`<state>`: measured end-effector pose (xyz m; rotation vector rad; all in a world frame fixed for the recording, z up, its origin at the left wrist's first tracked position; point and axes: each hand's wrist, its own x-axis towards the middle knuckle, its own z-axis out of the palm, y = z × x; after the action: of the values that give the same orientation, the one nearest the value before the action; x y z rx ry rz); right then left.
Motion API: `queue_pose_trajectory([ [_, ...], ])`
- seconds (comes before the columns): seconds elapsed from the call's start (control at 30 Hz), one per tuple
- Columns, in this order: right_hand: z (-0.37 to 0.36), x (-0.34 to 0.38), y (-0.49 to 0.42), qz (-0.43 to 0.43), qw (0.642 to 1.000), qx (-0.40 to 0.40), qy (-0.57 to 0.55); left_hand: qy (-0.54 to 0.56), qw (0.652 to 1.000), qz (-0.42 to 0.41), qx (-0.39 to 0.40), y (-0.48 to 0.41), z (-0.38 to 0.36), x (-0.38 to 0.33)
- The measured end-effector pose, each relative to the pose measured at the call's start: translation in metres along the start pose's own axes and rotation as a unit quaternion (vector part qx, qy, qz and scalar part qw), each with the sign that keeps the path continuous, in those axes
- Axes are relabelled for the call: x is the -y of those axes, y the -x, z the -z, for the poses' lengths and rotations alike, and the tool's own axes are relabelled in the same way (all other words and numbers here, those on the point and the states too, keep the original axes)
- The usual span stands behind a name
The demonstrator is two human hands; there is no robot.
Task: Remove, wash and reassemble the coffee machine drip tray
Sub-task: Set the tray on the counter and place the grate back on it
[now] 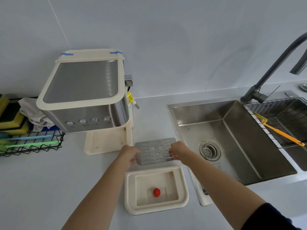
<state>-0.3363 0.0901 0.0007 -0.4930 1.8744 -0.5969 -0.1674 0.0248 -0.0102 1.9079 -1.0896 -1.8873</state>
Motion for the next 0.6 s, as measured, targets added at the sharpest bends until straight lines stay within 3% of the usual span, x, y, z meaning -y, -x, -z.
queue_pose_trajectory([
  [0.2,-0.002,0.006,-0.004,0.023,0.994,-0.036,0.096,-0.004,1.0,-0.02,-0.014,-0.005,0.003,-0.001],
  [0.6,0.008,0.0,-0.015,-0.008,0.996,-0.078,0.049,-0.008,1.0,-0.005,-0.028,-0.008,0.001,0.0],
])
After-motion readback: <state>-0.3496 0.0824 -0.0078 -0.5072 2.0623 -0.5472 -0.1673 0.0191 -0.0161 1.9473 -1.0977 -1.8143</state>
